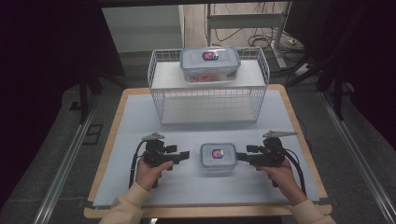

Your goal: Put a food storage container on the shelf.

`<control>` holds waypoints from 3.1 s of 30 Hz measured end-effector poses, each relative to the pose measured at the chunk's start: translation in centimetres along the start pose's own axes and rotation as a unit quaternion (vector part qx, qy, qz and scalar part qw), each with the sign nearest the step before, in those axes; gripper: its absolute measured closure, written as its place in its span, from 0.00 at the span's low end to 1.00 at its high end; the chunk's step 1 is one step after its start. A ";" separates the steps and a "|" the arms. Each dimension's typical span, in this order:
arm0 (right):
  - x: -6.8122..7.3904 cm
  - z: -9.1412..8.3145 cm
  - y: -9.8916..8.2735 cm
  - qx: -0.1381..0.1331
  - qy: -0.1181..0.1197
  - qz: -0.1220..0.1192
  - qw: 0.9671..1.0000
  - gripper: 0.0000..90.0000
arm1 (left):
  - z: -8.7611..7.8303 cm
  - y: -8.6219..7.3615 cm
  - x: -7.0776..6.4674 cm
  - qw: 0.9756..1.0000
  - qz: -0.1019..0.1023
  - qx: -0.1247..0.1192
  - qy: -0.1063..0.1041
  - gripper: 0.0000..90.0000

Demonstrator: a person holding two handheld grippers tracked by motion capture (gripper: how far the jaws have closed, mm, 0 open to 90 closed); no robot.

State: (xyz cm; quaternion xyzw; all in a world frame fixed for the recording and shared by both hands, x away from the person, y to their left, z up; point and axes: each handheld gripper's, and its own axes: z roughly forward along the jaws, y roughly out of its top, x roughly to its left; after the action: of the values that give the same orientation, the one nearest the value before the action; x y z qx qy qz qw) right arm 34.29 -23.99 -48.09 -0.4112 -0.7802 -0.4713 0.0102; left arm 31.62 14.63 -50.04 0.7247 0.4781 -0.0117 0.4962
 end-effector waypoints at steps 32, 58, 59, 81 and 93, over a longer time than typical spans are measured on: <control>-1.3 4.5 -0.1 0.071 0.037 0.072 0.994 0.29 | 6.8 0.1 -1.5 0.995 -0.049 0.072 -0.051 0.31; -0.2 2.9 -1.3 0.047 0.045 0.071 0.995 0.52 | 5.3 -1.3 -3.2 0.998 -0.025 0.039 -0.045 0.53; -0.1 2.9 -1.4 0.046 0.044 0.071 0.995 0.52 | 5.3 -1.4 -3.2 0.998 -0.023 0.037 -0.045 0.53; 0.8 1.8 -0.7 0.021 0.031 0.044 0.998 0.55 | 4.5 -0.7 -4.1 0.999 -0.005 0.013 -0.042 0.56; 1.2 1.4 0.0 0.006 0.032 0.036 0.999 0.55 | 3.8 0.1 -4.4 0.999 0.011 0.001 -0.039 0.56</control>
State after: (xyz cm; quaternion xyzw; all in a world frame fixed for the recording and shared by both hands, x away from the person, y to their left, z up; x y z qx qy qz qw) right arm 34.01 -22.21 -48.35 -0.4238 -0.7668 -0.4791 0.0547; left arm 31.06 8.81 -49.73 0.7290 0.4507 -0.0350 0.5140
